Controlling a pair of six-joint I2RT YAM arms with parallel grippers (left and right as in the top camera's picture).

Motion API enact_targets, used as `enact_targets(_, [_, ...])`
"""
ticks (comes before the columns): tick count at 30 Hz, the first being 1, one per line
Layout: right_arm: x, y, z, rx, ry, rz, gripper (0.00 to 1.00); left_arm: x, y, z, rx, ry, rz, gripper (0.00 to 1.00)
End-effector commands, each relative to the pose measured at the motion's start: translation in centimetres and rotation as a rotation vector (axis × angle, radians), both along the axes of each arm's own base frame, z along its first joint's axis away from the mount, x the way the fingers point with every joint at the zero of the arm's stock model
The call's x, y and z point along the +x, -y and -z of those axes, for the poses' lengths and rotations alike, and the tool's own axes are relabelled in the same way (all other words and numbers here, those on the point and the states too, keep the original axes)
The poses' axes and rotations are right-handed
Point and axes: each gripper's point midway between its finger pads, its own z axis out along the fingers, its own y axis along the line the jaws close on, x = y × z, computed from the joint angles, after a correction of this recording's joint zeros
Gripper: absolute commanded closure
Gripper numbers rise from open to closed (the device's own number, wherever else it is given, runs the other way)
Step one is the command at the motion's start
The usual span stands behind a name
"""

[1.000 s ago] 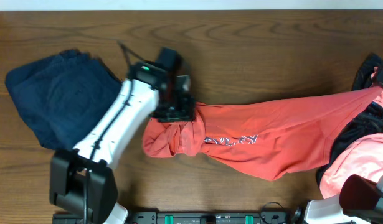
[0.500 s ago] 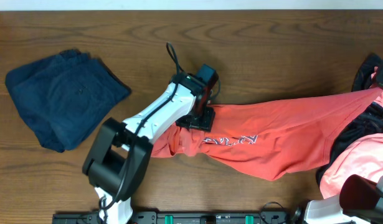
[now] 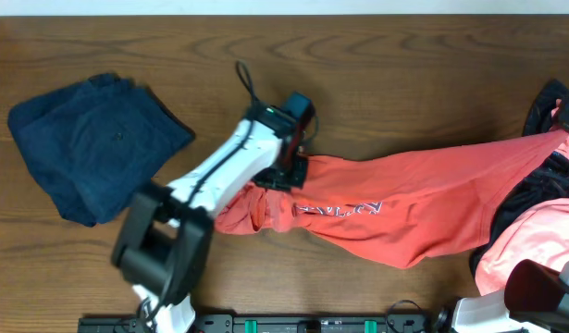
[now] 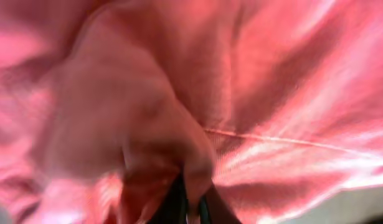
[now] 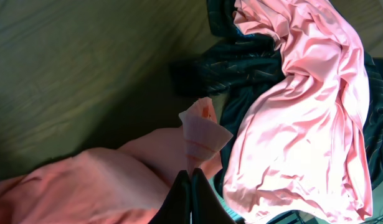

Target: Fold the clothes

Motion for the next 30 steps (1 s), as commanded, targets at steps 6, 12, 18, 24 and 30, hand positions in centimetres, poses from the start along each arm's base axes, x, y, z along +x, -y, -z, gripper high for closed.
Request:
enact_targets(6, [0.7,-0.5,-0.4,0.036,0.048,-0.026,0.99,3.3,-6.7,-15.3,-0.171,0.369,-0.209,0.94])
enact_targets(12, [0.9,-1.4,-2.7,0.046,0.159,-0.053,0.99,1.8,-12.4,-25.5,-0.272,0.711,-0.345,0.94])
enact_targets(18, [-0.7,-1.0,-6.6,-0.011,0.279,-0.025,0.99,-2.2,-16.8,-32.0,-0.287,0.964,-0.452,0.94])
enact_targets(24, [-3.6,0.2,-10.8,-0.087,0.400,0.048,0.99,-6.2,-18.5,-38.5,-0.305,1.173,-0.493,0.94])
enact_targets(30, [-4.4,-0.2,-12.5,-0.091,0.468,0.023,0.99,-7.5,-17.8,-42.3,-0.366,1.255,-0.466,0.94])
